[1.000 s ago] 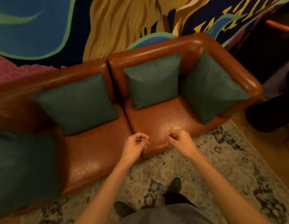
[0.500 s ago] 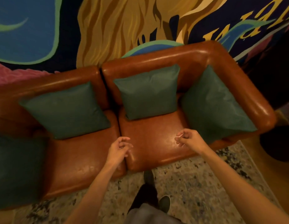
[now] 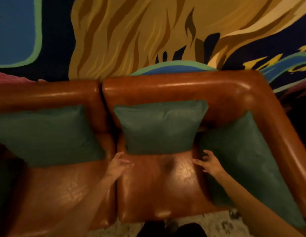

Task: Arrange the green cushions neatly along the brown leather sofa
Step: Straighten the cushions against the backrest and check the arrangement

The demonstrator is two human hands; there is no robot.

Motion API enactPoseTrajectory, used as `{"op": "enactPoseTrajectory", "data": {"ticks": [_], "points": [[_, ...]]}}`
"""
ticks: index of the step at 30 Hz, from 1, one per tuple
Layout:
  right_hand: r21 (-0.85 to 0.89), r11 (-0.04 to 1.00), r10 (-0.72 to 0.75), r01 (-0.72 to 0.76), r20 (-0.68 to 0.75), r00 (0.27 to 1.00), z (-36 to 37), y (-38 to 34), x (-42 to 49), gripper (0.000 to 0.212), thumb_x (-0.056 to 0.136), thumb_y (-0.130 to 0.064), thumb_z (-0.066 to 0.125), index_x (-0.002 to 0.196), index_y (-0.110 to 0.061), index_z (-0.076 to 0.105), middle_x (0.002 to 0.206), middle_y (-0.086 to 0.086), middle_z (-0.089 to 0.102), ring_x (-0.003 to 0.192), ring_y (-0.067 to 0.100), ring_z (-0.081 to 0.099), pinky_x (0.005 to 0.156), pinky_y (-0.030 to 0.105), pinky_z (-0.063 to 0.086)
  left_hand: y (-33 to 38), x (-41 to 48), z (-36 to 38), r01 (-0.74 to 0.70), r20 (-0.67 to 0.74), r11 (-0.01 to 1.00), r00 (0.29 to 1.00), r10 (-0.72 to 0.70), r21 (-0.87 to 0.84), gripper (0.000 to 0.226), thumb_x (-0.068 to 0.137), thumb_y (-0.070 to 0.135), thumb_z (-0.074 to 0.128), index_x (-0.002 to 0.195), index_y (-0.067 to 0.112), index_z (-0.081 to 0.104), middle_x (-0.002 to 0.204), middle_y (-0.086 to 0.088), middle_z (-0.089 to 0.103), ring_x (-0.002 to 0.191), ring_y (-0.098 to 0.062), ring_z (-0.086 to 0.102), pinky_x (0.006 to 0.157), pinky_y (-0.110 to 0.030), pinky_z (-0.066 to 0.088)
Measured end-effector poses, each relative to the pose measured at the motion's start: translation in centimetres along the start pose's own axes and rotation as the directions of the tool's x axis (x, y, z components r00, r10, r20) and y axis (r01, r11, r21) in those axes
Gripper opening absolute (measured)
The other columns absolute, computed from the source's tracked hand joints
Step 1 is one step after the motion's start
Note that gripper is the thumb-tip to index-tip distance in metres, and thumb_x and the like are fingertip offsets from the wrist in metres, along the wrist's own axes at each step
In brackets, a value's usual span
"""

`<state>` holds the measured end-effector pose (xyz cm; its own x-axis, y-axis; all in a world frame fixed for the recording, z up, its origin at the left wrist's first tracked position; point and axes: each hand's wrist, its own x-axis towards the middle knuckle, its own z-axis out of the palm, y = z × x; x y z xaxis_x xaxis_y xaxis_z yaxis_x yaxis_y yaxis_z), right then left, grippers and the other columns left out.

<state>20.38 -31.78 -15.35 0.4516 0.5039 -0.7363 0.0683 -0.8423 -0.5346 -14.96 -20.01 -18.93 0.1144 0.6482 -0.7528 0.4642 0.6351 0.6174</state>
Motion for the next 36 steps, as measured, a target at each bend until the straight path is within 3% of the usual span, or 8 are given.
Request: {"op": "enactPoseTrajectory", "data": {"ticks": [3,6,9,13,21,26,33,36], "points": [[0.021,0.997,-0.078,0.079,-0.052,0.996,0.2,-2.6,6.1,0.113,0.066,-0.025,0.089,0.154,-0.017,0.018,0.156,0.014,0.029,0.141,0.029,0.036,0.115,0.045,0.035,2.5,5.1,-0.4,-0.031,-0.097,0.999,0.995,0.029,-0.017,0.111,0.063,0.002,0.086,0.150,0.012,0.019,0.123,-0.010,0.054,0.096,-0.019,0.065,0.094,-0.045,0.050],[0.088,0.973,-0.214,0.213,-0.001,0.977,0.3,-6.3,9.9,0.113,0.064,-0.009,0.089,0.153,-0.016,0.019,0.144,0.000,0.040,0.133,0.016,0.039,0.109,0.032,0.036,5.5,8.8,-0.2,-0.234,-0.136,0.964,0.958,0.251,0.130,0.137,0.048,0.009,0.095,0.153,0.011,0.007,0.151,0.000,0.024,0.141,-0.015,0.025,0.117,-0.033,0.023],[0.211,0.949,-0.247,0.236,0.024,0.969,0.6,-8.4,12.7,0.092,0.064,-0.002,0.086,0.141,-0.013,0.039,0.133,0.004,0.056,0.115,0.016,0.055,0.100,0.033,0.045,8.5,10.1,1.1,-0.281,-0.148,0.958,0.947,0.285,0.053,0.126,0.039,0.036,0.096,0.144,0.012,0.031,0.143,-0.002,0.046,0.133,-0.015,0.043,0.113,-0.034,0.035],[0.159,0.952,-0.246,0.260,-0.104,0.964,-0.2,-8.4,13.6,0.088,0.050,-0.036,0.094,0.127,-0.019,0.055,0.121,-0.001,0.067,0.108,0.017,0.064,0.097,0.039,0.052,9.4,9.9,2.1,-0.271,-0.281,0.962,0.922,0.268,0.029,0.103,0.041,0.059,0.085,0.131,0.023,0.051,0.126,0.005,0.064,0.116,-0.013,0.060,0.101,-0.035,0.049],[0.133,0.964,-0.224,0.229,-0.045,0.973,0.1,-8.4,16.9,0.097,0.051,-0.038,0.093,0.135,-0.017,0.049,0.128,0.000,0.063,0.117,0.020,0.060,0.103,0.046,0.049,9.1,12.5,3.0,-0.274,-0.230,0.961,0.938,0.258,-0.042,0.106,0.038,0.050,0.092,0.131,0.023,0.048,0.128,0.003,0.063,0.116,-0.013,0.061,0.101,-0.042,0.050],[0.207,0.938,-0.263,0.277,-0.091,0.960,0.5,-8.7,16.4,0.098,0.040,-0.048,0.094,0.126,-0.019,0.057,0.119,-0.003,0.069,0.109,0.015,0.066,0.099,0.044,0.053,10.4,12.0,3.1,-0.347,-0.312,0.918,0.908,0.278,-0.191,0.071,0.066,0.023,0.087,0.129,0.013,0.056,0.120,0.000,0.068,0.109,-0.013,0.066,0.088,-0.027,0.056],[0.247,0.897,-0.351,0.366,-0.102,0.931,3.6,-8.4,15.6,0.078,0.062,-0.013,0.090,0.130,-0.014,0.052,0.111,-0.011,0.066,0.100,-0.002,0.063,0.088,0.019,0.055,8.6,10.8,1.5,-0.381,-0.373,0.892,0.885,0.278,-0.241,0.081,0.065,0.035,0.087,0.134,0.020,0.047,0.130,0.001,0.063,0.120,-0.016,0.061,0.101,-0.042,0.049],[0.291,0.886,-0.339,0.360,-0.121,0.933,4.2,-7.6,15.8,0.084,0.062,-0.013,0.090,0.135,-0.017,0.048,0.117,-0.012,0.064,0.107,-0.001,0.063,0.093,0.023,0.053,8.7,10.7,1.8,-0.400,-0.362,0.893,0.879,0.310,-0.206,0.085,0.069,0.027,0.085,0.140,0.017,0.039,0.130,0.003,0.060,0.117,-0.005,0.060,0.096,-0.028,0.052]]}}
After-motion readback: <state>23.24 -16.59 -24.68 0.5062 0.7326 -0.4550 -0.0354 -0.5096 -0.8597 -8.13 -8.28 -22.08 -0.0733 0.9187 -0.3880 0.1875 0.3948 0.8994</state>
